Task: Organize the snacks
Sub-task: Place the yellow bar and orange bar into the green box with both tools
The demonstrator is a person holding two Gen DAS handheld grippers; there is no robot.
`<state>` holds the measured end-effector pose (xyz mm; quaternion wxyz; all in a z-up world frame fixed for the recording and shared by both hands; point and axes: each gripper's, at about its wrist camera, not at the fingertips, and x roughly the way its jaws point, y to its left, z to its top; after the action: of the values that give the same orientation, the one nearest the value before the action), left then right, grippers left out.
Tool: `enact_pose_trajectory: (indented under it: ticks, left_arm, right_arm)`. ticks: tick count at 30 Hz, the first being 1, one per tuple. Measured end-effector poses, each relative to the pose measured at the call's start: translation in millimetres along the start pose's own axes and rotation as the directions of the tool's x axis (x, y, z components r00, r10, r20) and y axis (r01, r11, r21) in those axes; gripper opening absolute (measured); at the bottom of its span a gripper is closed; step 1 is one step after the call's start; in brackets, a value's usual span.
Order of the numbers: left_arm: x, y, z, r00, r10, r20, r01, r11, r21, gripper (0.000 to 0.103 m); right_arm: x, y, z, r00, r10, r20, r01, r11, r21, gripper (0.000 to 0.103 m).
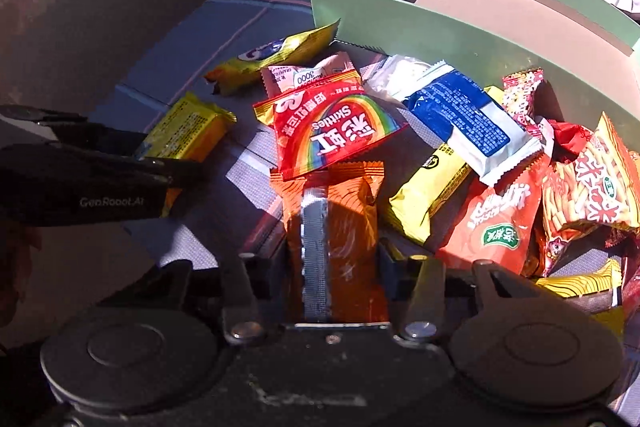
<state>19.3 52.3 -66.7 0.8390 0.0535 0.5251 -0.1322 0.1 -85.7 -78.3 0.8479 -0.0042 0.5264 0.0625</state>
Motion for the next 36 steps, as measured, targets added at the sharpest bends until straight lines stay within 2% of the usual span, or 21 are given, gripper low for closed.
enact_pose_trajectory:
  ticks: [4,9,13,16,23,26,30,36]
  left_arm:
    - [-14,4,1,0.999,-0.043,0.0,0.043,0.999,-0.002,0.047]
    - [-43,1,13,0.995,-0.084,0.052,0.083,0.996,0.015,0.047]
    - [-54,-2,42,0.988,-0.128,0.092,0.126,0.992,0.021,0.047]
    - [-47,-12,79,0.984,-0.122,0.128,0.116,0.992,0.054,0.047]
    - [3,-52,192,0.981,-0.107,0.161,0.085,0.987,0.138,0.047]
    - [38,-70,234,0.983,-0.099,0.154,0.073,0.983,0.166,0.047]
    - [84,-87,273,0.989,-0.083,0.122,0.059,0.98,0.191,0.047]
    - [132,-92,297,0.995,-0.055,0.086,0.035,0.976,0.216,0.047]
  right_arm:
    - [-24,-12,9,0.997,0.067,0.042,-0.07,0.994,0.08,0.046]
    - [-56,-27,21,0.984,0.131,0.118,-0.148,0.978,0.149,0.046]
    - [-77,-44,41,0.971,0.138,0.195,-0.175,0.966,0.19,0.046]
    - [-78,-65,64,0.966,0.113,0.232,-0.166,0.96,0.224,0.046]
    - [-42,-129,145,0.97,0.013,0.244,-0.101,0.93,0.353,0.046]
    - [-20,-157,179,0.971,0.011,0.239,-0.112,0.903,0.414,0.046]
    - [15,-180,216,0.975,0.024,0.221,-0.124,0.883,0.453,0.047]
    - [68,-199,246,0.98,0.056,0.188,-0.143,0.862,0.486,0.047]
